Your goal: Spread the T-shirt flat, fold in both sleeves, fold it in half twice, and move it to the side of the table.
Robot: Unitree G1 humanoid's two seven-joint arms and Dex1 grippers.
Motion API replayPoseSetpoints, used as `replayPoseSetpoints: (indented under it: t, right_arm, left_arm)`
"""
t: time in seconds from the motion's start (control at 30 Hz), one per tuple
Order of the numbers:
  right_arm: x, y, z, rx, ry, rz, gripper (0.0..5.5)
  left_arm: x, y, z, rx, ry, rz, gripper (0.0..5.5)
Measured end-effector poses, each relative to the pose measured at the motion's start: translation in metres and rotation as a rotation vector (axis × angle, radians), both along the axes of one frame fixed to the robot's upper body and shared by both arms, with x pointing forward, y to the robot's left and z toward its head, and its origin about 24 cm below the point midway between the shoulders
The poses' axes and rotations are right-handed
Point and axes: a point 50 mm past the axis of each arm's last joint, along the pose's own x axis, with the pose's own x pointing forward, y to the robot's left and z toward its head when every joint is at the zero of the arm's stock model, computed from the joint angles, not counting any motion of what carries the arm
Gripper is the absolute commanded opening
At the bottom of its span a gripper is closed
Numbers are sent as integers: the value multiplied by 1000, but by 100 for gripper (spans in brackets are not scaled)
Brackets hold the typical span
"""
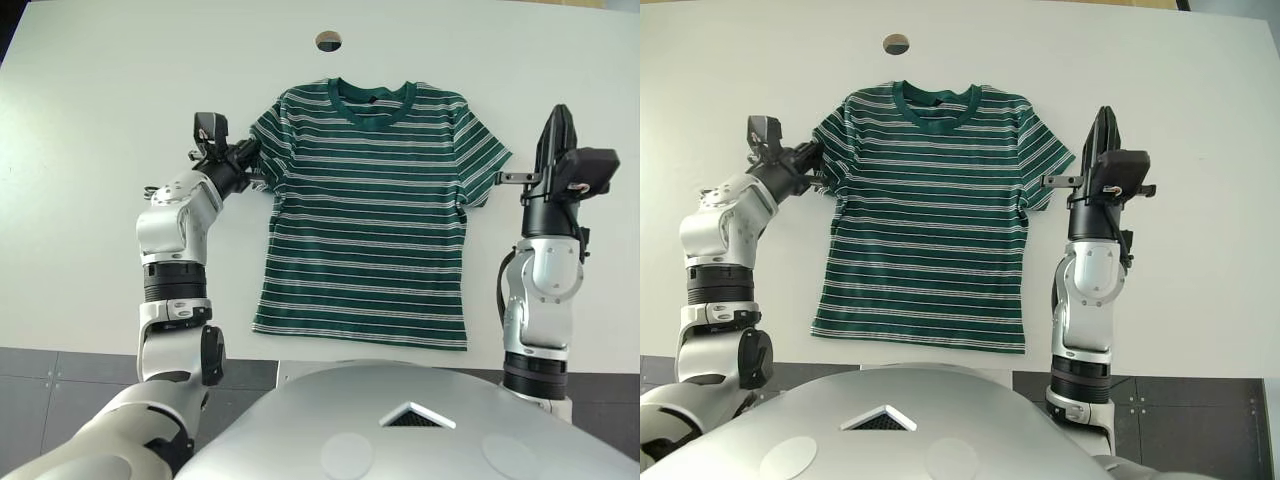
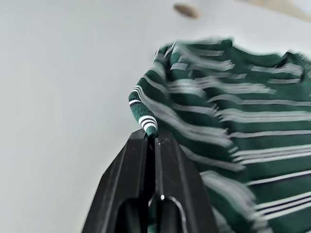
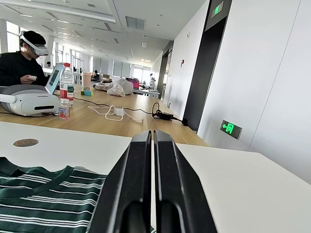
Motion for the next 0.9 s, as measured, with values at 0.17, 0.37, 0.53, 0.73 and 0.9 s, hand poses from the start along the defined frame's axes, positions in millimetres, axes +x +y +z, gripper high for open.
replayPoseSetpoints:
  t: [0.17,0.37,0.53,0.73,0.9]
  right_arm:
    - [1,0,-3,2,14,2,10]
    - [3,2,-6,6,26,8,10]
    - [3,4,-7,5,32,15,10]
    - [14,3,-23,-68,213,58,93]
    - [32,-30,-31,-67,416,50,186]
  left_arm:
    - [-1,-48,10,-57,-26,-147,13]
    - [-1,-93,6,-103,-11,-242,13]
    - [2,-110,-10,-67,32,-254,46]
    - [4,-110,-19,-41,43,-229,132]
    - [4,-113,-16,-48,17,-227,174]
